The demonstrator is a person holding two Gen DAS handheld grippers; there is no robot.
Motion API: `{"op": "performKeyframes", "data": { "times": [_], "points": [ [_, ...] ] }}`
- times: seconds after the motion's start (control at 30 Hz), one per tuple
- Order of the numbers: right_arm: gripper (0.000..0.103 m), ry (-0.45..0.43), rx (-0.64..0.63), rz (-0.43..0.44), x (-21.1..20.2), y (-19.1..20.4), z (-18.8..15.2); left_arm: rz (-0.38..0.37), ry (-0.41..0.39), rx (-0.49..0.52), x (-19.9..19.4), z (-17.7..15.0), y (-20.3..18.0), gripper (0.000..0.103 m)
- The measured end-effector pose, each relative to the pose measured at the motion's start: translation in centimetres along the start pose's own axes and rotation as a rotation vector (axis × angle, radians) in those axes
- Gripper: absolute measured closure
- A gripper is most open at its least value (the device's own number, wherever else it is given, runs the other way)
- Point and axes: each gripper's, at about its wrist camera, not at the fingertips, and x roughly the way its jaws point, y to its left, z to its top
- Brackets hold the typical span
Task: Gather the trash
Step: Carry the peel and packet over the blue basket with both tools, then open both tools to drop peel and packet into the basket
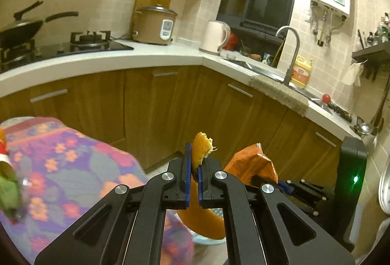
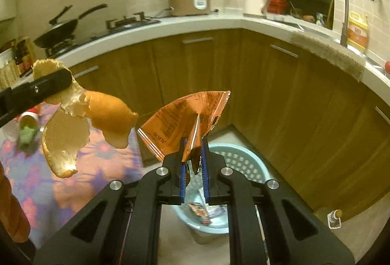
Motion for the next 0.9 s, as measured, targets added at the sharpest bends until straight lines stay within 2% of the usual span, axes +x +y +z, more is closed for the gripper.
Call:
{"op": "performKeyframes", "data": {
  "times": [0.13, 0.37, 0.63, 0.9],
  "points": [
    [0.095, 0.035, 0.008, -0.006, 2.9, -2.4, -0.4, 0.06, 0.015, -0.03, 3.4, -1.2, -2.3, 0.101],
    [0.095, 0.088, 0.028, -0.006, 7.0, -6.1, -2.9, 0.168, 0.066, -0.056, 9.6, -5.6, -4.1, 0.101],
    [0.095, 0.168, 0.06, 0.0, 11.4, -8.7, -5.7, 0.223, 0.161, -0.049, 14.6, -10.3, -4.3, 0.101],
    [0.094, 0.217, 0.07, 0.003, 13.6, -9.8, -7.2, 0.235, 0.191, -0.032, 16.5, -12.1, -4.2, 0.101]
  ]
}}
